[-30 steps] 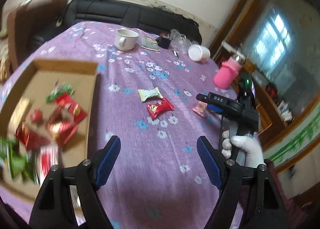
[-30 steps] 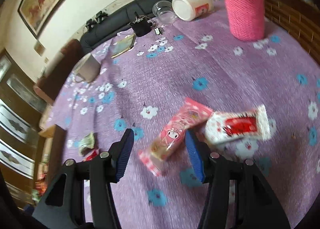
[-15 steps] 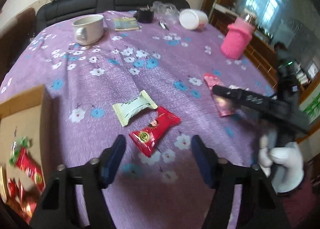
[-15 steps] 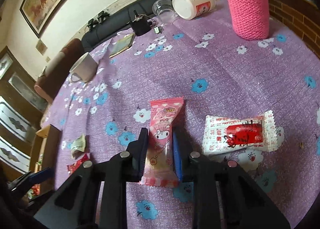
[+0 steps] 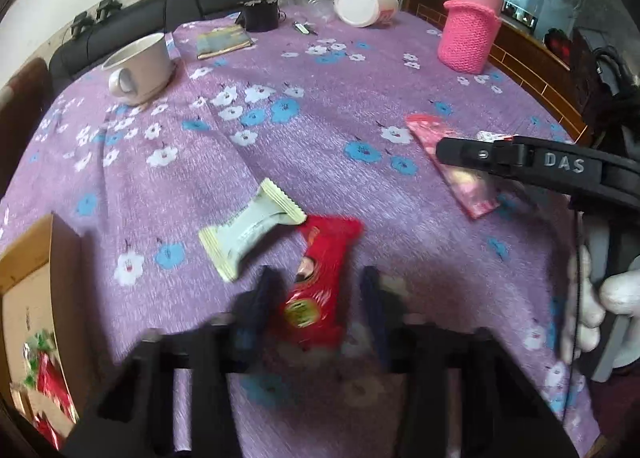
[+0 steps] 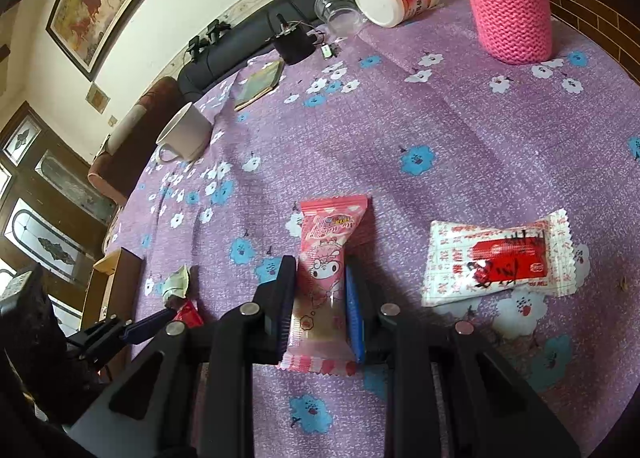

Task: Organize snacks
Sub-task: 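Grasp the pink cartoon bar with the right gripper while the left gripper grasps a red chocolate packet, then carry the pink bar and red packet over the tray and open both grippers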

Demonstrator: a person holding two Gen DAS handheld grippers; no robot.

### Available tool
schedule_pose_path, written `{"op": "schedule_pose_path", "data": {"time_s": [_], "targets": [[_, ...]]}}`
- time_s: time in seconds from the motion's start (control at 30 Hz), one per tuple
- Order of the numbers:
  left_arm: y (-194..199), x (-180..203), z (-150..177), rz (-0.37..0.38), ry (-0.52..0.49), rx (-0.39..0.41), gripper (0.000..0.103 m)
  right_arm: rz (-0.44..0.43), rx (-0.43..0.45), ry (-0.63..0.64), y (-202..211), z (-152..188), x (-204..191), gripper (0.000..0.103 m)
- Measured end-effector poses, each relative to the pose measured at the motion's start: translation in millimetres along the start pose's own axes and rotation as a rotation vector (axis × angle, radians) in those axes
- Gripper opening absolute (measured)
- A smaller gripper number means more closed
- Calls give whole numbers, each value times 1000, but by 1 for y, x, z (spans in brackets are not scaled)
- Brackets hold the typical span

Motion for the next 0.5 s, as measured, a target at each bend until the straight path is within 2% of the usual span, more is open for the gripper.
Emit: {"op": "schedule_pose_path", "data": {"time_s": [0.07,0.3,0.33,0.5], "targets": [[7,1,3,-13,14,9,24,-6,5,16,0,0,-5,25],[37,2,19,78,95,64,24,-52,57,43,13,-2,-18,25],[44,0,22,100,118,76,20,-60,62,47,14,-2,-20,25],[72,-8,38,127,182,132,19,-70,65,63,15,1,-28,25]]}}
Point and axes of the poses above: each gripper's, at about its wrist camera, not at the fingertips, and y roughly against the way its jaws point, x to its right, z to its underside, the point moved 5 cm from there along -y, roughly the way its jaws point, and after that the axes turned 9 degrees about y, right-handed, at the moved point
